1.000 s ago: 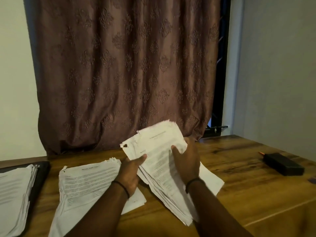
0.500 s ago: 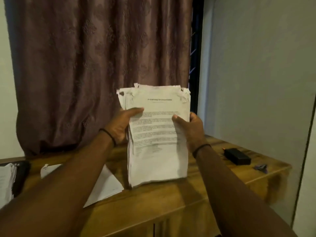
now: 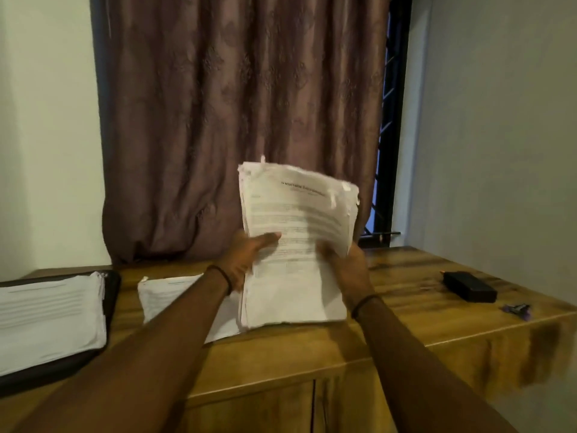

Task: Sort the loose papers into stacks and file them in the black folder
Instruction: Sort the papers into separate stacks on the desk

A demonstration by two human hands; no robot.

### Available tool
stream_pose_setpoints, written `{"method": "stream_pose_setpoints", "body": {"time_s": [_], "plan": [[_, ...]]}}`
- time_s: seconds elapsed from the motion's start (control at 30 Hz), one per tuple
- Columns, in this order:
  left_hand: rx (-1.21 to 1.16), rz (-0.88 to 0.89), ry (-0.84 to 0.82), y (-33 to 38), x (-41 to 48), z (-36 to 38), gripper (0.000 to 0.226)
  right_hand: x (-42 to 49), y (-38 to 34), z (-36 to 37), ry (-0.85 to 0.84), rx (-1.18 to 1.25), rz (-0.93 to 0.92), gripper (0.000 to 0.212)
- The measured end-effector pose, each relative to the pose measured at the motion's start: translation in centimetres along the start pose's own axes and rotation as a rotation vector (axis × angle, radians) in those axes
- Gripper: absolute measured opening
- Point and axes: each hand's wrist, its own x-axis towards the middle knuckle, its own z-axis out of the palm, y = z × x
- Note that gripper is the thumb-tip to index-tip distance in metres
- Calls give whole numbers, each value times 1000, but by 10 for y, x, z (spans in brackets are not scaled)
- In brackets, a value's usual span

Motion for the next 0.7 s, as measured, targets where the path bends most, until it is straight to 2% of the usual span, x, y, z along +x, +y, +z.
{"method": "stream_pose_setpoints", "body": {"time_s": [0.1,0.2,0.27,0.33,0.37,0.43,0.5,0.57,0.63,0.7], "plan": [[-80,19,18,28,15,-16,26,20,-20,10,-93,-24,-44,31],[-155,-29,91,42,27,-51,41,33,-29,21,-248,-148,-20,20],[-217,-165,94,43,25,-74,46,39,-24,32,-338,-269,10,16],[-205,-309,107,30,16,-91,31,47,-15,46,-351,-395,53,20],[-190,-333,130,20,11,-101,24,51,-10,57,-349,-502,56,27],[-191,-337,201,-2,1,-119,28,56,4,83,-301,-900,17,47],[-265,-348,266,-22,-8,-131,33,46,14,113,-157,-1255,-98,50],[-352,-368,344,-39,-17,-136,33,28,24,148,-112,-1223,-285,40],[-417,-381,405,-58,-24,-139,33,8,39,179,-223,-977,-402,23],[-416,-407,401,-70,-30,-142,30,-11,57,201,-340,-809,-405,13]]}}
